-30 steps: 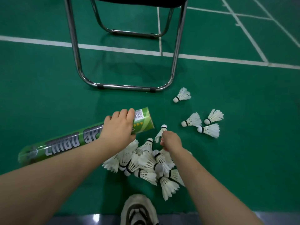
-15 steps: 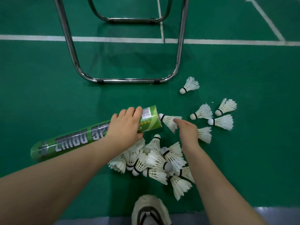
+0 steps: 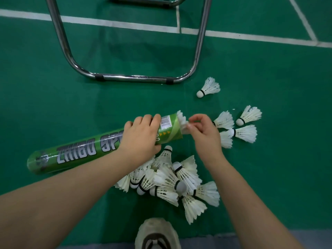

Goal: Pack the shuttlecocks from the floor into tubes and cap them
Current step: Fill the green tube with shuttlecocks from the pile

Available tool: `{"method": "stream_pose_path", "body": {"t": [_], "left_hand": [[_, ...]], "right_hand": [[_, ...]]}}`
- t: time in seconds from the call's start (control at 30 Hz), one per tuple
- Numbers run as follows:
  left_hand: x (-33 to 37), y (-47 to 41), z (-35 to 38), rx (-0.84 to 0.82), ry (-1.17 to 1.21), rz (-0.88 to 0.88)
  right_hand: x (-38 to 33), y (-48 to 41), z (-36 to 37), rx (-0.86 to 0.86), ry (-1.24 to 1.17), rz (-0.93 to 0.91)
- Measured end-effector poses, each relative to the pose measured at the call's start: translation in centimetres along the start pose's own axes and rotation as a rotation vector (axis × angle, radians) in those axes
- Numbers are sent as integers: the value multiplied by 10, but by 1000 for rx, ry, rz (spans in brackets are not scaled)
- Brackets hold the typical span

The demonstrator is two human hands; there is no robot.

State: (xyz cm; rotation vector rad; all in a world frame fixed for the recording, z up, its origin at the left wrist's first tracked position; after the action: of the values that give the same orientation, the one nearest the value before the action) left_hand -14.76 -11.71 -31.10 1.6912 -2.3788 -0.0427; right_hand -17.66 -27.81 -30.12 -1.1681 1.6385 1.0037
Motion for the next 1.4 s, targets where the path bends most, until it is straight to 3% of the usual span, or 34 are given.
{"method": "stream_pose_path", "body": {"t": [0.2, 0.4, 0.53, 0.6, 0.7, 0.77, 0.87, 1.03, 1.23, 1.4], "left_hand": [[6, -6, -1, 9, 4, 17], [23, -1, 4, 16, -21, 89], [36, 3, 10, 9, -30, 143], [43, 0, 12, 10, -34, 156], [52, -7, 12, 28, -54, 158], [55, -9, 13, 29, -66, 152], [54, -10, 19, 18, -99, 144], [57, -11, 24, 6, -106, 143], [57, -9, 21, 9, -119, 142], [57, -10, 20, 13, -105, 131]], "right_hand": [[6, 1, 9, -210, -132, 160], [16, 1, 3, -571, -226, 328], [20, 7, -4, -648, -252, 440], [22, 4, -11, -484, -238, 418], [36, -5, -45, 177, -126, 437], [52, -5, -75, 476, 99, 427], [85, -7, -98, 478, 362, 449], [112, -12, -91, 285, 388, 507], [82, -3, -85, 467, 86, 359], [61, 9, -77, 513, -239, 295]]}}
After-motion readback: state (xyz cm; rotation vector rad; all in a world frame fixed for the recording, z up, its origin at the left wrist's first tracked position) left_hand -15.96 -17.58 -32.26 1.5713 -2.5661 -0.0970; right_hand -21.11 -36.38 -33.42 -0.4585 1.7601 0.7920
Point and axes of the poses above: each hand's wrist, its own y-axis away from the middle knuckle, its own z-axis out of the palm, x = y × z, the point moved 3 cm from there along -y, towards the middle knuckle, and after that the axes turned 4 degrees about -z, right-handed, at the moved point
